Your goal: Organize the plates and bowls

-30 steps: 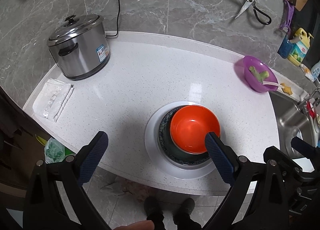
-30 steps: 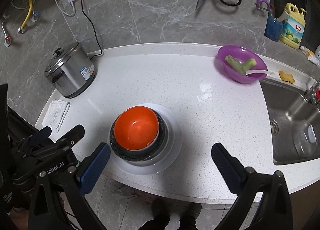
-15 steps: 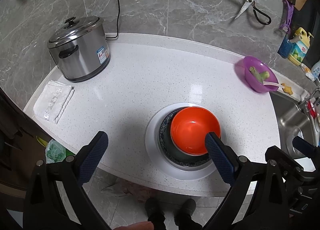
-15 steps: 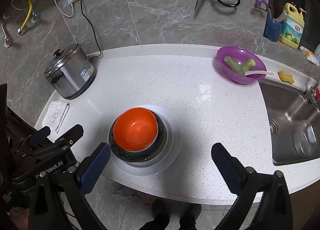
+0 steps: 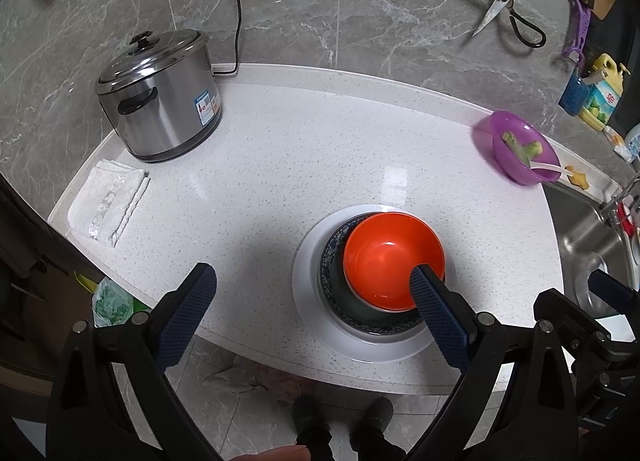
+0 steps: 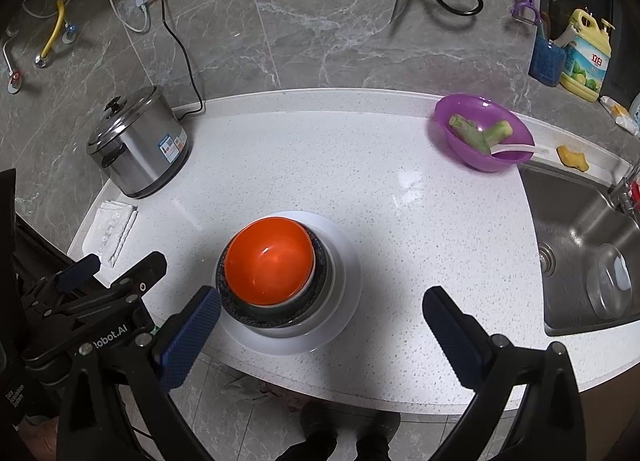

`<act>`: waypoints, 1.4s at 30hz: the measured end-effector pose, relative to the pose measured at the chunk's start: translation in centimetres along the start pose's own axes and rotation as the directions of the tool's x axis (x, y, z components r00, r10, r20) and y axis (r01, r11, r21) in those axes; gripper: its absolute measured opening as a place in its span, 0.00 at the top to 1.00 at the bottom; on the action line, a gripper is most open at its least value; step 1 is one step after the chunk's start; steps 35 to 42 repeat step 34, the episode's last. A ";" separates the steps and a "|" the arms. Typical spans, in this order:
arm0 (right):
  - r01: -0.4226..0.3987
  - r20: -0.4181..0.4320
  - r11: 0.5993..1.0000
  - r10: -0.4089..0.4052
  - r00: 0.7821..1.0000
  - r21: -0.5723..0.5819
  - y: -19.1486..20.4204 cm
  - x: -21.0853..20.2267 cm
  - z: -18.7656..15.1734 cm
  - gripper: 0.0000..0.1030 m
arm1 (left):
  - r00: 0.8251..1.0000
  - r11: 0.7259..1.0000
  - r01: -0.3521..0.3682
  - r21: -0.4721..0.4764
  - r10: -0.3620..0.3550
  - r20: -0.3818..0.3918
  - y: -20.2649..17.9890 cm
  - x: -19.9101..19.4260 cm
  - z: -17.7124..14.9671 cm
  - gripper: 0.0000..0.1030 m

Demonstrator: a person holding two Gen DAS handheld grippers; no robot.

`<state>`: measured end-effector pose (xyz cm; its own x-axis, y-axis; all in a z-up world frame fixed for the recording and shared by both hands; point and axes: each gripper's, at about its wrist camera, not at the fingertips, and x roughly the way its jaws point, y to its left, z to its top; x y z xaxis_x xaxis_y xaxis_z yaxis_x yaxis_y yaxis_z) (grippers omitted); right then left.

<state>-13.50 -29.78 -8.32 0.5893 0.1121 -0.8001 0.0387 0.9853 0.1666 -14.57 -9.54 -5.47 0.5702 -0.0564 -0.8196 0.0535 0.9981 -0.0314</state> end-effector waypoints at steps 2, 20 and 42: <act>0.002 0.000 1.000 -0.002 1.000 -0.001 0.0 0.0 0.0 0.00 | 1.000 1.000 -0.001 0.001 0.001 -0.001 0.0 0.1 0.0 0.05; 0.003 -0.006 1.000 -0.003 1.000 -0.012 0.1 0.3 0.3 0.00 | 1.000 1.000 -0.004 0.018 0.004 -0.007 0.2 0.9 0.1 0.04; -0.002 -0.013 1.000 0.002 1.000 -0.002 -0.6 1.0 0.3 0.00 | 0.992 0.992 -0.111 0.056 0.115 -0.059 -0.5 2.5 -0.8 0.00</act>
